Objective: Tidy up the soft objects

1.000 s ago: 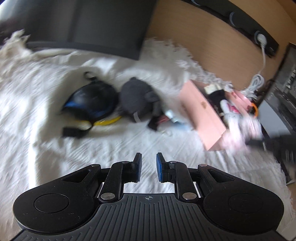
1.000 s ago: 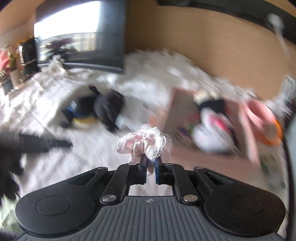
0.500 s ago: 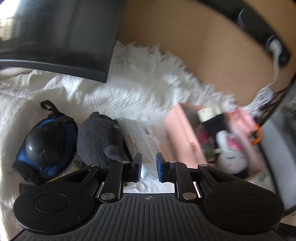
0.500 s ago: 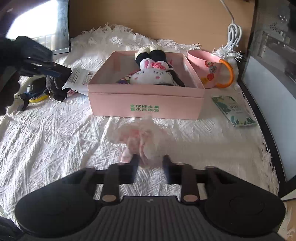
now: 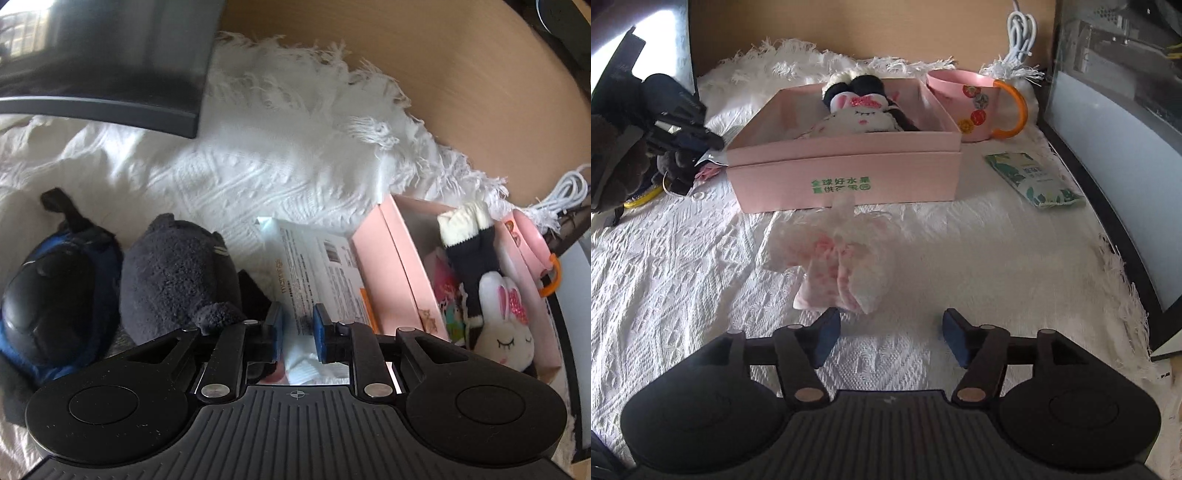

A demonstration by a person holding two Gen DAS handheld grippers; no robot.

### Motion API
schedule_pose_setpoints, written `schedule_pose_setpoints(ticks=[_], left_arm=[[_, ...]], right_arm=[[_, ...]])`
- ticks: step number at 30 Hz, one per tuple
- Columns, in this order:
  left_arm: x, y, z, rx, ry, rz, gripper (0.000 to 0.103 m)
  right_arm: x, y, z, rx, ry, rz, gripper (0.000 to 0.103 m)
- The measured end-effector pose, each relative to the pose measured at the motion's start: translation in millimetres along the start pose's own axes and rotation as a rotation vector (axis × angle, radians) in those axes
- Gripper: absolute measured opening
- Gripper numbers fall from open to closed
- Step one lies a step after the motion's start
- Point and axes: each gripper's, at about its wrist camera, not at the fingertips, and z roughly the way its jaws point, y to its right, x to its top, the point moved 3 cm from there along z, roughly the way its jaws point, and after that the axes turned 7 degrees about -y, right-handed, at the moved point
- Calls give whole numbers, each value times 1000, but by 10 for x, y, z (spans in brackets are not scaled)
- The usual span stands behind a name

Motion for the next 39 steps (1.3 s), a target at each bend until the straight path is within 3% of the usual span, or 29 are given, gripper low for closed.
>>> schedule_pose_setpoints(ticks=[4,12,14,16,18,23,27,34,39], left_arm=[[-20,49,-16,-42,32,1,34],[0,52,-204,-256,86,-25,34],[11,104,-163,-288,62,-14,26],[12,169,-63,-303,8,-19,25],[24,258,25,-255,13,9,25],[86,258,18,-86,108,22,23],[152,178,-56,108,141,144,23],[406,-52,147,11,-53,94,19],[561,74,339,98,-102,140,17]], right_arm=[[-8,-35,12,-8,14,-16,70],[-25,-25,6,-11,26,-10,74],[-25,-36,11,-14,28,-10,75],[-18,-41,17,-16,28,-8,76],[-16,-42,15,-18,28,-10,76],[-38,-45,-12,-27,33,-29,76],[-55,-33,-20,-36,38,-32,81],[-45,-16,2,-34,34,-15,85],[-53,-11,8,-30,34,-15,86]])
